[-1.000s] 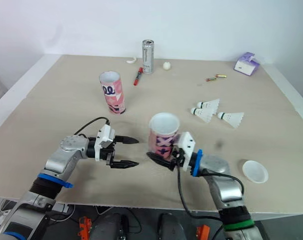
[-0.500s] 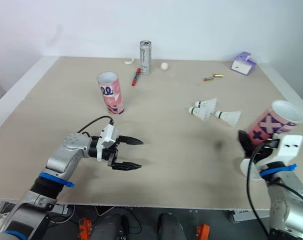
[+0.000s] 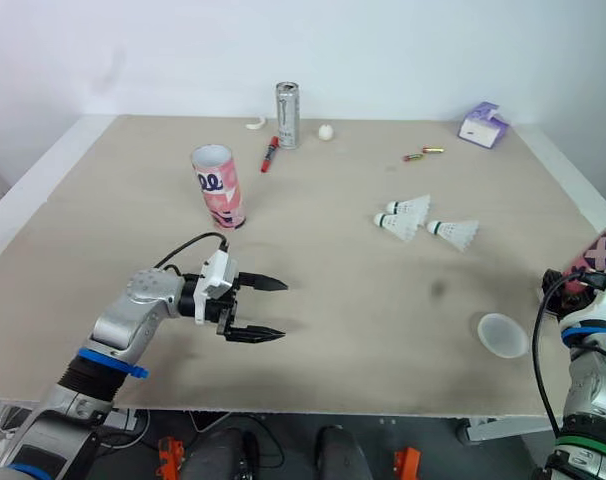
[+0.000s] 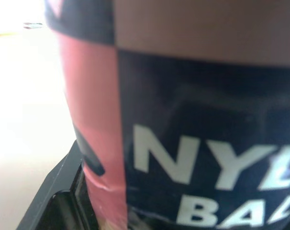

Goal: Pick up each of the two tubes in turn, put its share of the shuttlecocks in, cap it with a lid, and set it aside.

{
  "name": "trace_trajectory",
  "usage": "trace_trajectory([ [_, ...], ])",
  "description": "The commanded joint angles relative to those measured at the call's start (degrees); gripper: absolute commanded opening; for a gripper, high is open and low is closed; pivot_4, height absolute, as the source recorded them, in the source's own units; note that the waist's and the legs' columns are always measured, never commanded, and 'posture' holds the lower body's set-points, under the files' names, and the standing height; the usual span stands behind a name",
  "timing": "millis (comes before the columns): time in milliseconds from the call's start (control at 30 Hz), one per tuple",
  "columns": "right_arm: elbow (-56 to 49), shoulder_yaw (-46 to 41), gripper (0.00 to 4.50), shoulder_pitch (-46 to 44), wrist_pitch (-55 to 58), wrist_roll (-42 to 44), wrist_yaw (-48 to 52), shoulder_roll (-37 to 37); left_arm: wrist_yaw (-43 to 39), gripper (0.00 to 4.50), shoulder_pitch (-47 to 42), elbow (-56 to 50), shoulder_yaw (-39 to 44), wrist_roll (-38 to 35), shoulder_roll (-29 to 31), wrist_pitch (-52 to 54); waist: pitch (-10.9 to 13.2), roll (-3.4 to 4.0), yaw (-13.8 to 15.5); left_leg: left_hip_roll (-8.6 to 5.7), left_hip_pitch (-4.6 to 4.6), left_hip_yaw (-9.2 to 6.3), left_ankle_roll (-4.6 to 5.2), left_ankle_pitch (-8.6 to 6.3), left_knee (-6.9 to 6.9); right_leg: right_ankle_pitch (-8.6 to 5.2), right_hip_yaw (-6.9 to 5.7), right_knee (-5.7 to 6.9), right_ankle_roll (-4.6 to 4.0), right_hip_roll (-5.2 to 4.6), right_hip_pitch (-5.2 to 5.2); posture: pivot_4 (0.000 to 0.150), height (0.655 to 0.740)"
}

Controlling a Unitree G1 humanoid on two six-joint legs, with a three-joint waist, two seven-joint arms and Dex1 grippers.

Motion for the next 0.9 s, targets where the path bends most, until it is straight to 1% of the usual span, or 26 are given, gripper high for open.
trace_trajectory([
  [33,1.8,-0.39,3.45,-1.06,-3.3,-0.7,0.19,-2.31,0.61,4.5,0.21,-2.7,0.76,-1.09,0.37,0.34,0.0,0.0,0.0,-0.02,0.0,0.02,0.0,0.0,0.0,-0.01,0.08,0.0,0.02,0.01,0.0,0.15,0.74],
  [133,2.65,-0.05,3.45,-1.11,-4.44,-0.75,0.87,-2.23,0.79,4.5,0.16,-2.79,0.7,-1.11,0.44,0.43,0.0,-0.01,-0.02,-0.06,0.01,0.05,0.01,0.01,0.0,-0.02,0.44,-0.02,0.13,0.17,0.01,0.15,0.74],
  [233,2.31,0.48,4.34,-0.42,-5.09,-1.3,1.31,-2.25,0.92,4.5,-0.06,-2.45,0.53,-0.94,0.37,0.22,0.0,0.0,-0.06,-0.1,0.01,0.07,0.04,0.02,0.01,-0.01,0.94,-0.05,0.2,0.4,0.02,0.15,0.74],
  [267,1.74,0.51,4.43,-0.03,-5.08,-1.38,1.26,-2.04,0.95,4.5,-0.08,-2.4,0.47,-0.92,0.34,0.2,0.0,0.0,-0.08,-0.11,0.01,0.08,0.05,0.03,0.01,-0.01,1.02,-0.05,0.21,0.42,0.02,0.15,0.74],
  [500,-5.45,0.13,4.43,4.85,-3.7,-0.79,-0.01,-0.1,0.82,4.5,-0.38,-2.16,0.05,-0.91,-0.05,0.29,-0.01,0.0,-0.08,-0.11,0.0,0.08,0.05,0.03,-0.01,-0.03,1.21,-0.05,0.25,0.53,0.01,0.15,0.74],
  [900,-28.13,-3.28,4.43,17.76,5.56,3.04,-5.27,5.7,0.3,4.5,-1.11,-1.31,-0.62,-0.81,-0.5,0.28,-0.03,0.05,-0.02,-0.06,0.01,0.07,0.06,0.03,0.0,-0.03,1.31,-0.05,0.24,0.63,0.0,0.15,0.74],
])
